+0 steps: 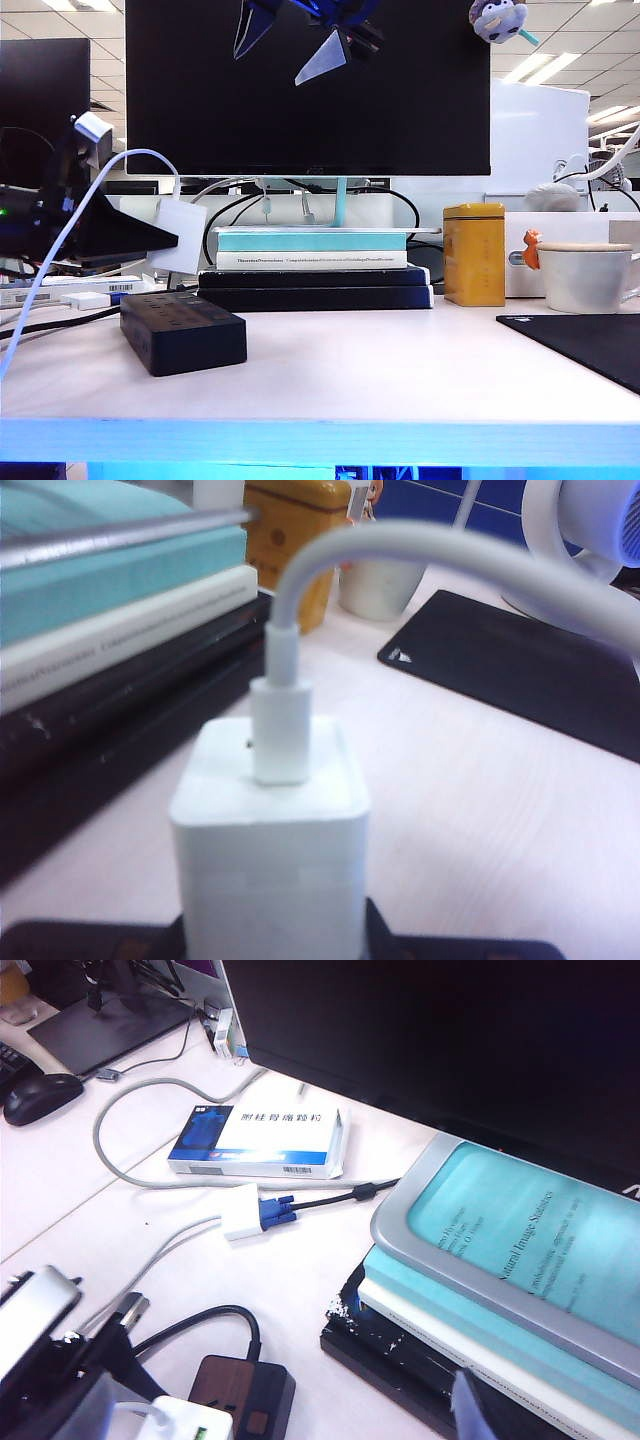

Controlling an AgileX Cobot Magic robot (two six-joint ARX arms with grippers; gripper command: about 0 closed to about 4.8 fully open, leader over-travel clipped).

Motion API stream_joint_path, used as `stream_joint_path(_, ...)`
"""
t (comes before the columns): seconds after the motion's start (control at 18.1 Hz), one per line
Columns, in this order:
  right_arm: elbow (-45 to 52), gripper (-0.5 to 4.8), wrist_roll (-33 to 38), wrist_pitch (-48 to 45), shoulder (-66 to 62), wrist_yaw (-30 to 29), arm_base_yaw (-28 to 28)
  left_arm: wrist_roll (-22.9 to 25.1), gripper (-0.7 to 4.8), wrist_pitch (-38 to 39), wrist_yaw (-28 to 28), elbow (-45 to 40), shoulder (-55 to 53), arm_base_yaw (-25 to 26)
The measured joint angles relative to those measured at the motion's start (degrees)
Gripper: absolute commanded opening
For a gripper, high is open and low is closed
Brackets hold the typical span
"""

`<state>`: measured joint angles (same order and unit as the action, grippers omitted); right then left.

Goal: Plug the white charger into the left socket.

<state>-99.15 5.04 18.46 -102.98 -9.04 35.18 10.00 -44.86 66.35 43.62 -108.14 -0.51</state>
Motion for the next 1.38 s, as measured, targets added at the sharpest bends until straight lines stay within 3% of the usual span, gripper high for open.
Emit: stream_joint_path(1.38,0.0,4.41,-0.4,0.5,0.0,0.0,0.0,0.3,1.21,-1.0,-0.6,-1.0,-1.7,-0.2)
